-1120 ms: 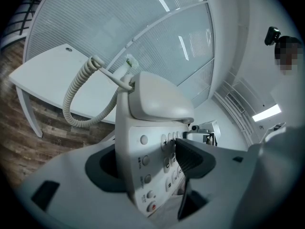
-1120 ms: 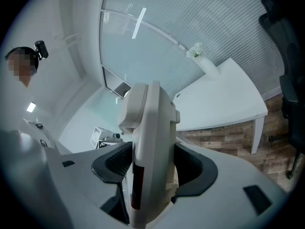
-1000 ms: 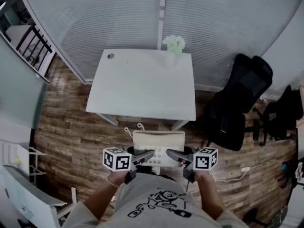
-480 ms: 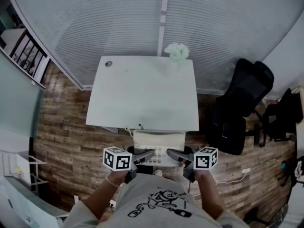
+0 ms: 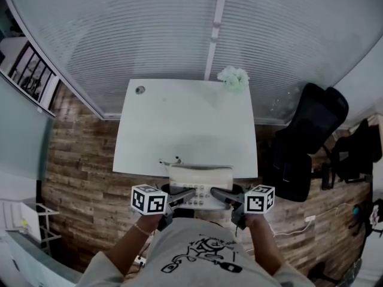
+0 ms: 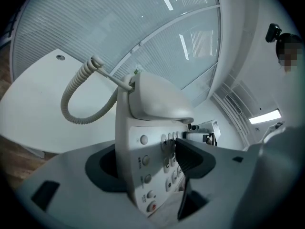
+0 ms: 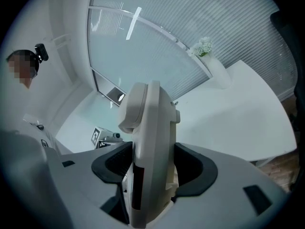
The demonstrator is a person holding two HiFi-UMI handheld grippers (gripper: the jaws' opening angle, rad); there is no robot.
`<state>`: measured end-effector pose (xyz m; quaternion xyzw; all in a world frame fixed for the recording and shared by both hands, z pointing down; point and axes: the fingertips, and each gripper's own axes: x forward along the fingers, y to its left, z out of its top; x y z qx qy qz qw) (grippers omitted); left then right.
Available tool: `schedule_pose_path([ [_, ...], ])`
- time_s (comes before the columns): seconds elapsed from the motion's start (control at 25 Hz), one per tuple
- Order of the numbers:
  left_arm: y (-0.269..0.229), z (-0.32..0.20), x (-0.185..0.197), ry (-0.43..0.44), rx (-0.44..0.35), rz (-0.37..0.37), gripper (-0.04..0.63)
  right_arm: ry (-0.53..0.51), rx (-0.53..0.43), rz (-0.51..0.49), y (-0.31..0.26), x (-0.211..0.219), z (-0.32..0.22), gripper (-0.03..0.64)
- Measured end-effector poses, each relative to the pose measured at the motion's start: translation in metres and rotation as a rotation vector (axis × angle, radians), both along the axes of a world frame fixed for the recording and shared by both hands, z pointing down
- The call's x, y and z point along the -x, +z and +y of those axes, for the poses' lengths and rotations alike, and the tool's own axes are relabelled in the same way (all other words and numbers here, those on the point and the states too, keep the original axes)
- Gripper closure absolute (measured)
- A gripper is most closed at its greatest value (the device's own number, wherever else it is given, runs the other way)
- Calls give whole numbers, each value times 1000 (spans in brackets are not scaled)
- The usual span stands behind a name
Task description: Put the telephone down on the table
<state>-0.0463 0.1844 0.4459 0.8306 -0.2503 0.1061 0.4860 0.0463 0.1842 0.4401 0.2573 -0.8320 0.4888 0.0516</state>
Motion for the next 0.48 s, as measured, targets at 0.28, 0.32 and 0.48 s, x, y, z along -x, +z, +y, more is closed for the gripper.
schedule_pose_path([
  [0.28,3,-26,13,20,13,4,287,14,17,-7,1,15,-24,330],
  [0.32,4,-29,15,23,16,3,287,16,19,-4,3,17,-27,330],
  [0.48,7,-40,21,24,31,6,287,15,32,-2,3,23,-38,330],
])
